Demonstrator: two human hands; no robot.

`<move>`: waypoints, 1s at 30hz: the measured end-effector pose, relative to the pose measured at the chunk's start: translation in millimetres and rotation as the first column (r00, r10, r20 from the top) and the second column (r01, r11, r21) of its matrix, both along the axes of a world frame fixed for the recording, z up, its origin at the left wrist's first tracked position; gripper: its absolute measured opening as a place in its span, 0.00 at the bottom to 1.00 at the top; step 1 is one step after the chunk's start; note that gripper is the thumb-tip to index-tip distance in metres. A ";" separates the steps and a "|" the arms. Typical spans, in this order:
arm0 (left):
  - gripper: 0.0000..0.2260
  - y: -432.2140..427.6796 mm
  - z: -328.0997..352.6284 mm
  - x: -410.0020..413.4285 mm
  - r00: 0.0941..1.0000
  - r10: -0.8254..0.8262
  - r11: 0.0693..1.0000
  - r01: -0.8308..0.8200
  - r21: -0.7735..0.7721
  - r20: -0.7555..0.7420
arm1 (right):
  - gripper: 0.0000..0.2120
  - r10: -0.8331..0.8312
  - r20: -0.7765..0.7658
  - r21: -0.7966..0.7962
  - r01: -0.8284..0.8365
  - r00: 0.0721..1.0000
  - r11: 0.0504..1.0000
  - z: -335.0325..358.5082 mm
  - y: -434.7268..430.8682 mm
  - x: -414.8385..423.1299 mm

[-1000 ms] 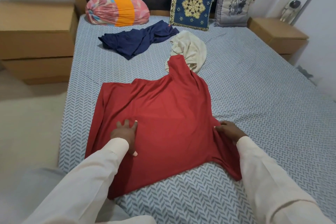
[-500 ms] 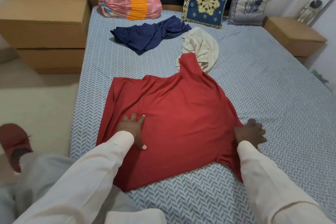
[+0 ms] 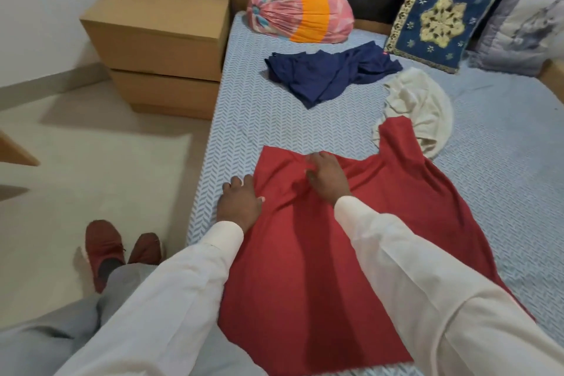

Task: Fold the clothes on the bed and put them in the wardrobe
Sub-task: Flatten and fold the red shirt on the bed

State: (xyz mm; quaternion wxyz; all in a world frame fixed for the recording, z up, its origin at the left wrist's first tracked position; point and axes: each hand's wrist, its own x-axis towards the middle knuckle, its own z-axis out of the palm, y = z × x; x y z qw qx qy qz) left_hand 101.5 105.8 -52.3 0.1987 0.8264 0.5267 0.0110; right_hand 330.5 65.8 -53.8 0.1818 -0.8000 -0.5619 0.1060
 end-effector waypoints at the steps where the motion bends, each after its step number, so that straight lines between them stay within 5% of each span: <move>1: 0.25 5.2 -1.6 -1.0 0.999 0.011 0.999 -0.009 -0.036 0.037 | 0.19 0.020 -0.021 -0.031 -0.021 1.000 0.999 2.2 23.4 -7.8; 5: 0.26 20.2 -9.7 -2.3 0.993 0.014 0.994 0.000 -0.112 0.118 | 0.32 0.091 -0.077 -0.364 -0.113 0.993 0.924 10.5 96.2 -31.3; 11: 0.23 38.5 -19.3 -7.6 0.985 0.012 0.986 0.017 -0.164 0.174 | 0.24 -0.037 -0.130 -0.583 -0.046 0.991 0.811 17.2 132.0 -47.4; 15: 0.17 37.1 -17.2 -6.7 0.983 -0.016 0.983 0.049 -0.179 0.180 | 0.10 0.164 -0.006 -0.753 -0.113 0.986 0.648 34.8 150.1 -50.5; 17: 0.11 34.7 -14.4 -8.2 0.979 0.013 0.986 0.021 -0.167 0.202 | 0.13 0.200 -0.029 -0.789 -0.146 0.979 0.597 40.2 160.6 -50.1; 21: 0.07 42.7 -8.9 -26.0 0.943 0.183 0.975 -0.138 -0.172 0.280 | 0.10 0.035 -0.147 -0.615 -0.119 0.989 0.779 53.6 178.8 -64.2; 25: 0.07 39.7 -12.3 -44.6 0.910 0.341 0.927 -0.282 -0.248 0.237 | 0.11 0.068 -0.186 -0.398 -0.139 0.980 0.907 32.9 172.9 -89.1; 30: 0.11 13.9 -8.6 -57.5 0.906 0.377 0.902 -0.312 -0.298 0.192 | 0.30 0.026 -0.381 -0.103 -0.070 0.924 0.992 17.4 138.3 -92.9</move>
